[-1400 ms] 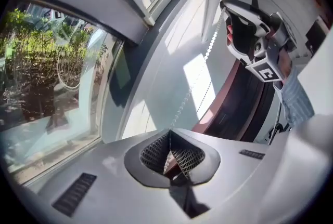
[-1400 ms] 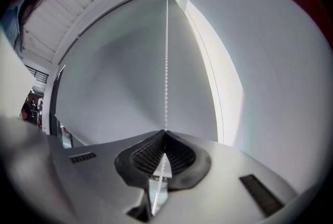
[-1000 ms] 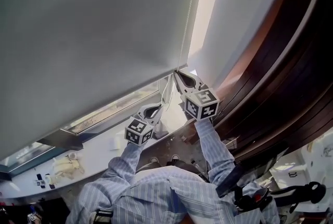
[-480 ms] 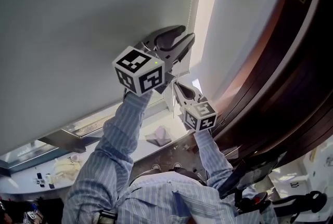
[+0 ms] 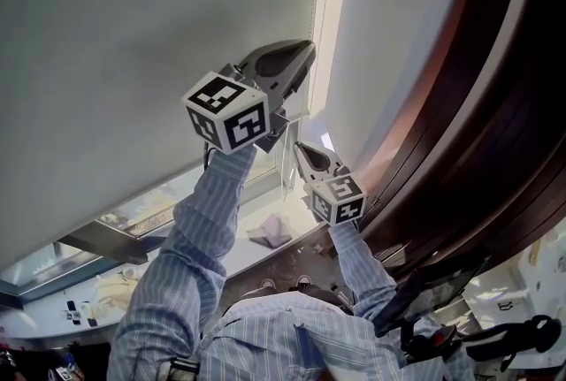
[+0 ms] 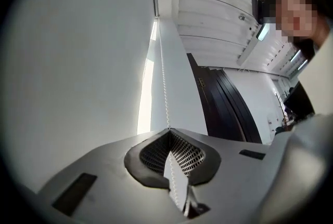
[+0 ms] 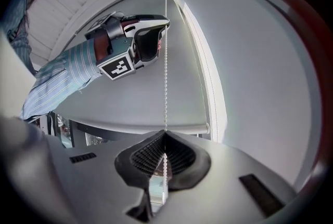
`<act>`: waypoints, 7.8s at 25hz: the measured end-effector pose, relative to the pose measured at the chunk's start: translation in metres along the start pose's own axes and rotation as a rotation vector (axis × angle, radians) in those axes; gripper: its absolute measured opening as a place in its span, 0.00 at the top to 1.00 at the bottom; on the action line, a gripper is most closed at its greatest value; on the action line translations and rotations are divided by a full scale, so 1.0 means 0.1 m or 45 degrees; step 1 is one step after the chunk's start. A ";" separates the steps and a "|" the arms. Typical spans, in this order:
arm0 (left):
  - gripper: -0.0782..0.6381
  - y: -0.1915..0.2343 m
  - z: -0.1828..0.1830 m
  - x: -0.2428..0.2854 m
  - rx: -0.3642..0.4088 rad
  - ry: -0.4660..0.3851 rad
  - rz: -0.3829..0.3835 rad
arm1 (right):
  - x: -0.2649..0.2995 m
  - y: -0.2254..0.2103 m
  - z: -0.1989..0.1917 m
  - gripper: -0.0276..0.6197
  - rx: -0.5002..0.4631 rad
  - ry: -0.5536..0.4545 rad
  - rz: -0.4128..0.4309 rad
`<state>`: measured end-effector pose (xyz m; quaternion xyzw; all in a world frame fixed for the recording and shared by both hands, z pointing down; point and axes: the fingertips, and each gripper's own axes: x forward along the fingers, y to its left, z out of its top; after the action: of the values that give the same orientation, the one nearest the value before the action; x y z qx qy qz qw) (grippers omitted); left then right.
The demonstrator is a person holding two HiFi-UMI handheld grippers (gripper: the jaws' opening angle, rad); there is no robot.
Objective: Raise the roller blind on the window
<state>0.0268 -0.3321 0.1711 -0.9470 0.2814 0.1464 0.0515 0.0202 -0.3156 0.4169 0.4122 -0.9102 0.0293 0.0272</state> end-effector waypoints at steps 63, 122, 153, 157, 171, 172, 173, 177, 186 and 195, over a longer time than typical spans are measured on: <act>0.88 -0.09 -3.67 -1.40 -0.540 0.746 0.180 | 0.18 -0.12 1.31 0.94 0.044 -0.264 0.025; 0.77 -0.04 0.47 -0.42 0.104 0.114 -0.127 | 0.18 0.04 0.76 0.94 -0.038 -0.157 -0.044; 0.87 0.21 -0.76 -0.10 -0.171 0.167 0.045 | 0.01 0.00 -0.73 0.94 0.131 0.150 -0.100; 0.87 0.16 -1.69 -0.36 -0.216 0.293 0.080 | -0.06 0.00 -1.67 0.94 0.180 0.368 -0.135; 0.87 0.19 -2.28 -0.84 -0.335 0.238 0.166 | -0.27 0.04 0.11 0.83 -0.035 -0.061 0.033; 0.87 0.17 -2.27 -0.85 -0.336 0.234 0.160 | -0.26 0.04 0.51 0.83 -0.066 -0.138 0.061; 0.87 0.15 -2.27 -0.85 -0.336 0.231 0.154 | -0.25 0.06 0.89 0.83 -0.084 -0.208 0.097; 0.87 0.06 -2.26 -0.83 -0.344 0.220 0.127 | -0.16 0.12 2.10 0.79 -0.120 -0.390 0.213; 0.87 -0.03 -2.25 -0.84 -0.327 0.219 0.111 | 0.01 0.17 3.23 0.79 -0.240 -0.502 0.219; 0.87 0.00 -2.26 -0.89 -0.341 0.201 0.104 | -0.01 0.04 3.35 0.94 -0.095 -0.584 0.160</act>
<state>0.0117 -0.3267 0.4132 -0.9417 0.3008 0.1095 -0.1034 0.0093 -0.3373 0.0832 0.3494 -0.9169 -0.0969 -0.1668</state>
